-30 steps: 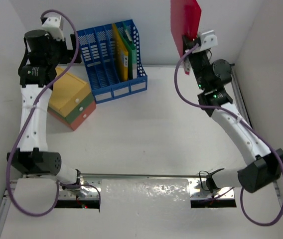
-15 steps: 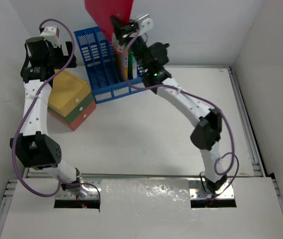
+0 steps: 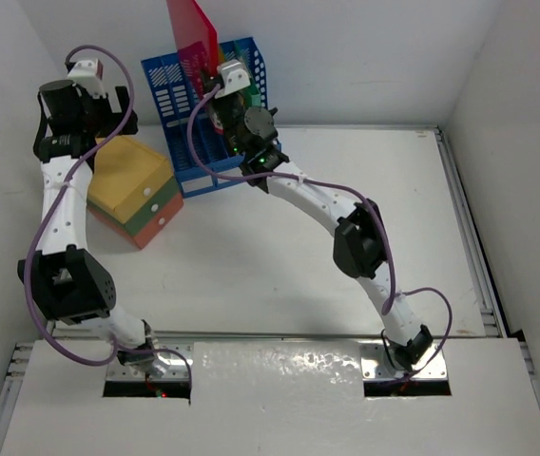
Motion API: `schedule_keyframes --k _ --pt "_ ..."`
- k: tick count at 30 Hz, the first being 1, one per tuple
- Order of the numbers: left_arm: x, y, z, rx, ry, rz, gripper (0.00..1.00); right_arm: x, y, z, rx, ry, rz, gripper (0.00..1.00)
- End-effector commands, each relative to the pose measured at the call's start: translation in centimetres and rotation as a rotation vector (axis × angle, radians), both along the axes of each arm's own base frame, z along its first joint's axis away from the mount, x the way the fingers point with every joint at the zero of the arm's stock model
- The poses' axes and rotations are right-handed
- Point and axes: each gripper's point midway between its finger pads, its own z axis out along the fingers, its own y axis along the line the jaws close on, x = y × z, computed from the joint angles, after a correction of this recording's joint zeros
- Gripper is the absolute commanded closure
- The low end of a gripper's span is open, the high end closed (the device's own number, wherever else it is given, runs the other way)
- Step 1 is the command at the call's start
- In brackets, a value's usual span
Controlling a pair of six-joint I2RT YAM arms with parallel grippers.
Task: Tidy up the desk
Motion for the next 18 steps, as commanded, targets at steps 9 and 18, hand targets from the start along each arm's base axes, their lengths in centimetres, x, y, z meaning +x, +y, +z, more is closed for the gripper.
schedule_keyframes --k 9,18 --pt "1.3 0.4 -0.2 -0.033 -0.043 -0.042 0.02 -0.6 -3.9 5.7 0.164 -0.137 -0.122 1.00" --pt "1.6 0.9 -1.0 -0.034 -0.034 -0.043 0.02 0.1 -3.4 4.6 0.168 -0.101 -0.114 1.00"
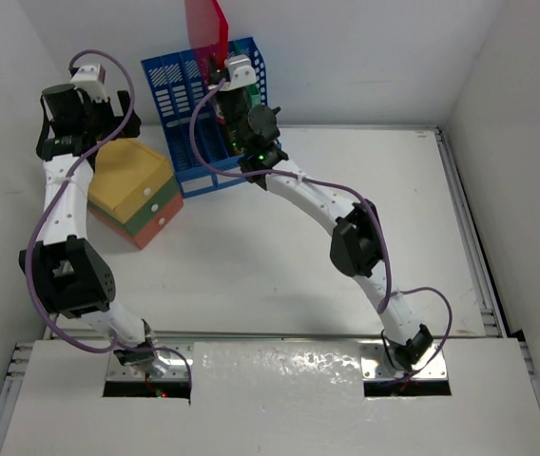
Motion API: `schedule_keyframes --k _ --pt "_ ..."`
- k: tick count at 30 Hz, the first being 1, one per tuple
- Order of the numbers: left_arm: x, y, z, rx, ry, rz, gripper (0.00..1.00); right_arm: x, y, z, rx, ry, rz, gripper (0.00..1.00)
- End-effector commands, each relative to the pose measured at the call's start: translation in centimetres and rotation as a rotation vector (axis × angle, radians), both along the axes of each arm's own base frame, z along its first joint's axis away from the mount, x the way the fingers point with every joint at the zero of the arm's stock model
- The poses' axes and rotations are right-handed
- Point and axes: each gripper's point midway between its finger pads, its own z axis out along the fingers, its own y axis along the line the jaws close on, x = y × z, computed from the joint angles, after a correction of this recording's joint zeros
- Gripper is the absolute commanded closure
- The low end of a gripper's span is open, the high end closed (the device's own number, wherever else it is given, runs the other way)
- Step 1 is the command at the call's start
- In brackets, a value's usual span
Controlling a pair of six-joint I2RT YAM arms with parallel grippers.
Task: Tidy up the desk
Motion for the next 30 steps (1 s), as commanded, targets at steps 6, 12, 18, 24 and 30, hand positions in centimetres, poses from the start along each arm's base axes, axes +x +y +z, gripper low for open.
schedule_keyframes --k 6,12,18,24,30 --pt "0.0 1.2 0.3 -0.005 -0.045 -0.005 0.02 0.8 -0.8 -0.5 0.102 0.000 -0.026 1.00" --pt "-0.4 2.0 -0.2 -0.005 -0.040 -0.002 0.02 2.3 0.5 -4.7 0.078 0.064 -0.010 1.00" --pt "0.0 1.9 -0.8 -0.023 -0.033 -0.016 0.02 3.7 1.7 -9.0 0.010 0.110 -0.019 1.00" --pt "0.5 1.6 -1.7 -0.043 -0.016 -0.030 0.03 5.2 1.9 -12.8 -0.023 0.139 -0.030 1.00" --pt "0.4 1.8 -1.7 -0.035 -0.029 -0.020 0.03 6.9 1.3 -16.4 0.045 0.188 -0.010 1.00"
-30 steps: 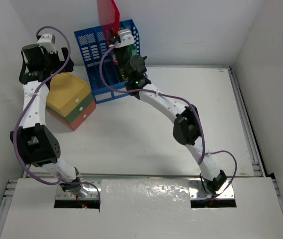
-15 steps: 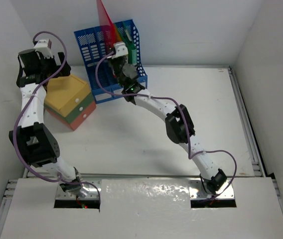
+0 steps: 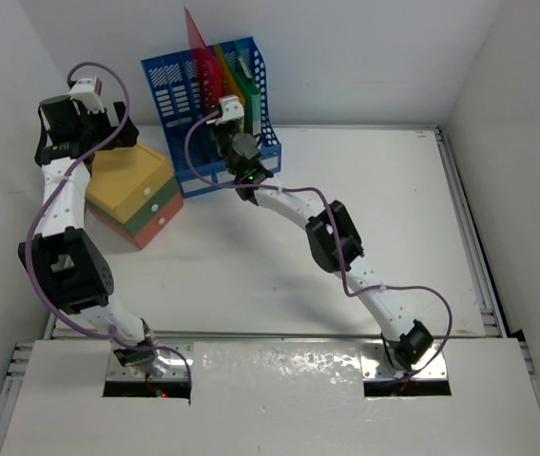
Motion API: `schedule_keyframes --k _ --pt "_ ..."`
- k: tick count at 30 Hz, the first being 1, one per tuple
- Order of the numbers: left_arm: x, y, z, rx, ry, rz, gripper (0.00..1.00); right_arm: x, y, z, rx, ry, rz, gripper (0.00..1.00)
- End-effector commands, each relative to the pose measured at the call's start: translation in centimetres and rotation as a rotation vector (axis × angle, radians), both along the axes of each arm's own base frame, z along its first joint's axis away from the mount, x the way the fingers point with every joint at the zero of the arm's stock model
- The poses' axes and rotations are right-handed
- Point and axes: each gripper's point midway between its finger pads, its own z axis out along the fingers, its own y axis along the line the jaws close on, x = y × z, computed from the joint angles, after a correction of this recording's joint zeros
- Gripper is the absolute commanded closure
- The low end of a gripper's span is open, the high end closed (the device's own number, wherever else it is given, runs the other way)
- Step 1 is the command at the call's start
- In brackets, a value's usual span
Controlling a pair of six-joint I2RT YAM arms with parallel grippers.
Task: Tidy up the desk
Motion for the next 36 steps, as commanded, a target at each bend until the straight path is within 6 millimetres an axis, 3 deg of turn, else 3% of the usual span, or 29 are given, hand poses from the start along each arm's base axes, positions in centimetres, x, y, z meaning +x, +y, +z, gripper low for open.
schedule_keyframes --k 1,4,7,9,12,13,16,17,18,23,25,26,27,28,29,32,33,34,35,36 --pt "0.3 0.2 1.9 0.010 -0.077 -0.007 0.03 0.9 -1.3 0.3 0.102 -0.022 -0.001 1.00" --pt "0.5 0.2 1.5 0.002 -0.071 -0.008 0.03 1.2 -1.1 -0.4 0.095 -0.027 0.009 1.00" --pt "0.7 0.3 1.1 0.002 -0.061 -0.008 0.03 1.1 -0.6 -2.6 0.045 -0.005 0.020 1.00" --pt "0.9 0.3 1.2 0.003 -0.061 -0.009 0.03 0.9 -0.4 -2.6 0.018 -0.014 0.035 1.00" --pt "1.1 0.2 1.5 -0.003 -0.061 -0.019 0.03 -0.1 1.0 -1.5 -0.025 -0.040 0.099 0.84" --pt "1.3 0.0 1.5 -0.010 -0.059 -0.026 0.03 -0.3 1.4 -1.4 -0.040 -0.041 0.117 0.72" --pt "1.2 0.1 1.6 -0.010 -0.054 -0.026 0.03 -1.0 1.2 -0.3 -0.034 -0.056 0.126 0.48" --pt "1.2 0.1 1.6 -0.009 -0.052 -0.025 0.03 -1.2 1.2 -1.0 -0.048 -0.043 0.134 0.44" --pt "1.1 0.2 1.6 -0.006 -0.050 -0.023 0.03 -1.6 1.2 0.2 -0.056 -0.062 0.137 0.41" --pt "0.6 0.4 2.5 0.028 -0.045 -0.016 0.03 -3.4 2.9 1.2 -0.183 -0.094 0.199 0.30" --pt "-0.1 0.7 4.5 0.059 -0.073 0.000 0.03 -5.0 2.4 4.7 -0.193 -0.125 0.218 0.25" --pt "-0.2 0.6 4.5 0.063 -0.071 -0.002 0.03 -5.2 3.0 2.8 -0.228 -0.099 0.244 0.22" --pt "-0.6 0.5 5.6 0.083 -0.088 -0.009 0.03 -6.4 2.3 6.0 -0.237 -0.138 0.256 0.17" --pt "-1.1 0.4 5.8 0.088 -0.074 -0.013 0.03 -7.3 2.3 4.9 -0.285 -0.112 0.284 0.12" --pt "-1.4 0.4 7.2 0.107 -0.091 -0.013 0.03 -8.5 2.3 5.3 -0.312 -0.111 0.318 0.01" --pt "-3.0 1.2 8.9 0.171 -0.086 0.024 0.03 -13.2 -0.9 7.0 -0.357 -0.086 0.371 0.01" --pt "-3.9 1.3 9.9 0.201 -0.100 0.036 0.02 -14.9 -2.0 3.0 -0.424 -0.006 0.400 0.01" --pt "-4.7 1.4 9.6 0.211 -0.082 0.051 0.02 -17.3 -4.5 7.4 -0.412 -0.048 0.395 0.01" --pt "-5.4 1.7 9.7 0.226 -0.074 0.071 0.01 -18.4 -5.9 7.0 -0.445 -0.005 0.395 0.01" --pt "-6.5 1.7 10.6 0.246 -0.084 0.087 0.01 -19.2 -8.5 2.0 -0.554 0.172 0.363 0.01"
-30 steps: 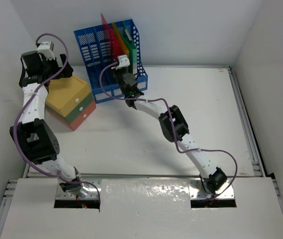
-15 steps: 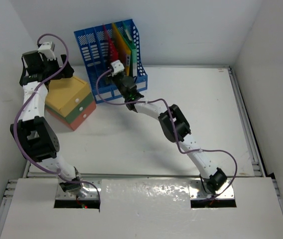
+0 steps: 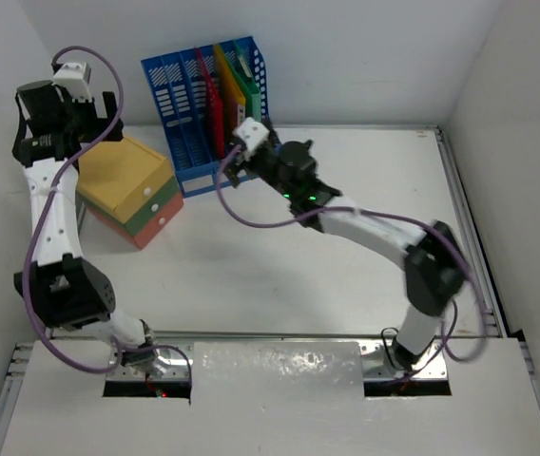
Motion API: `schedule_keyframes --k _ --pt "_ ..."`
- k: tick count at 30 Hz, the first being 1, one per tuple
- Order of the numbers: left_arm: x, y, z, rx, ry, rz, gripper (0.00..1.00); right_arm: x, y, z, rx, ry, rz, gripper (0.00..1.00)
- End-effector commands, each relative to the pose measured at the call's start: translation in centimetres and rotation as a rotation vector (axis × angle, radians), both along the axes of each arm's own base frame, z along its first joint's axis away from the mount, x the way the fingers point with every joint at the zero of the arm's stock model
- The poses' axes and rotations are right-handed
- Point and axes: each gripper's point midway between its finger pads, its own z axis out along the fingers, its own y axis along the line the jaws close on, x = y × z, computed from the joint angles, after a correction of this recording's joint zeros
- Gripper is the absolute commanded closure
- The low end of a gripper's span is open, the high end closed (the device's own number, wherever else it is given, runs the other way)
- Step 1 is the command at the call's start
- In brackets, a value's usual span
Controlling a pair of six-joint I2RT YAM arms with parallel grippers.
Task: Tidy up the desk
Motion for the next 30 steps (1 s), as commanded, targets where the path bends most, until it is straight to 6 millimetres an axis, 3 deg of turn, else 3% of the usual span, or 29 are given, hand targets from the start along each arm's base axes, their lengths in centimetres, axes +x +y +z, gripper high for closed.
schedule_keyframes --k 1,2,3,4,5,6,7,8,9,10,11,12,13,18,20,22,23,24,26,30 --pt "-4.3 0.9 4.3 0.110 -0.046 0.067 0.01 -4.1 -6.8 -0.9 -0.164 0.126 -0.066 0.01" --pt "-5.6 1.0 5.2 0.128 -0.057 0.090 0.01 -5.5 -10.3 -1.3 -0.220 0.194 -0.140 0.01" --pt "-6.3 1.2 5.1 0.138 -0.051 0.109 0.01 -5.5 -13.4 -2.6 -0.231 0.258 -0.252 0.01" --pt "-7.1 1.2 4.1 0.137 -0.026 0.120 0.01 -5.4 -17.4 -5.6 -0.256 0.355 -0.344 0.01" --pt "-7.9 1.6 3.9 0.154 -0.021 0.149 0.01 -5.9 -20.1 -6.2 -0.230 0.414 -0.401 0.01" --pt "-9.2 1.5 4.6 0.174 -0.044 0.164 0.01 -7.5 -22.4 -10.6 -0.183 0.597 -0.453 0.01" --pt "-10.0 1.5 3.3 0.179 -0.020 0.176 0.01 -6.9 -26.5 -11.9 -0.107 0.670 -0.564 0.01" --pt "-11.4 1.5 4.1 0.205 -0.046 0.199 0.01 -8.6 -28.5 -14.6 -0.055 0.751 -0.622 0.01" --pt "-12.1 1.5 3.6 0.209 -0.039 0.206 0.00 -9.1 -30.1 -15.7 -0.039 0.771 -0.660 0.01" --pt "-12.8 1.5 1.6 0.213 0.006 0.206 0.00 -9.3 -32.4 -16.5 -0.011 0.778 -0.720 0.01" --pt "-13.9 1.5 1.7 0.231 0.006 0.224 0.00 -9.5 -33.4 -16.3 0.029 0.747 -0.744 0.01" --pt "-14.5 1.6 1.2 0.241 0.018 0.232 0.00 -10.6 -34.4 -18.3 0.037 0.783 -0.774 0.01" --pt "-15.4 2.5 -0.2 0.258 0.062 0.288 0.00 -10.7 -35.7 -18.9 0.070 0.799 -0.794 0.01" --pt "-17.7 3.5 0.2 0.266 -0.019 0.420 0.01 -11.0 -38.3 -20.5 0.214 0.833 -0.898 0.01" --pt "-18.1 3.1 -1.3 0.234 0.017 0.413 0.00 -11.6 -39.4 -21.5 0.179 0.870 -0.966 0.01" --pt "-18.7 2.7 -4.0 0.213 0.081 0.402 0.00 -12.2 -40.2 -21.9 0.153 0.888 -1.016 0.01" --pt "-19.4 2.8 -4.0 0.208 0.061 0.435 0.00 -12.1 -40.5 -21.9 0.157 0.874 -1.033 0.01" --pt "-19.7 3.1 -5.9 0.211 0.062 0.462 0.00 -12.7 -41.1 -22.6 0.162 0.866 -1.072 0.01" --pt "-21.1 3.8 -5.6 0.233 -0.007 0.531 0.00 -11.8 -41.3 -21.7 0.226 0.785 -1.076 0.01" --pt "-22.1 4.3 -6.5 0.217 0.011 0.538 0.00 -11.9 -42.1 -21.4 0.282 0.774 -1.140 0.01"
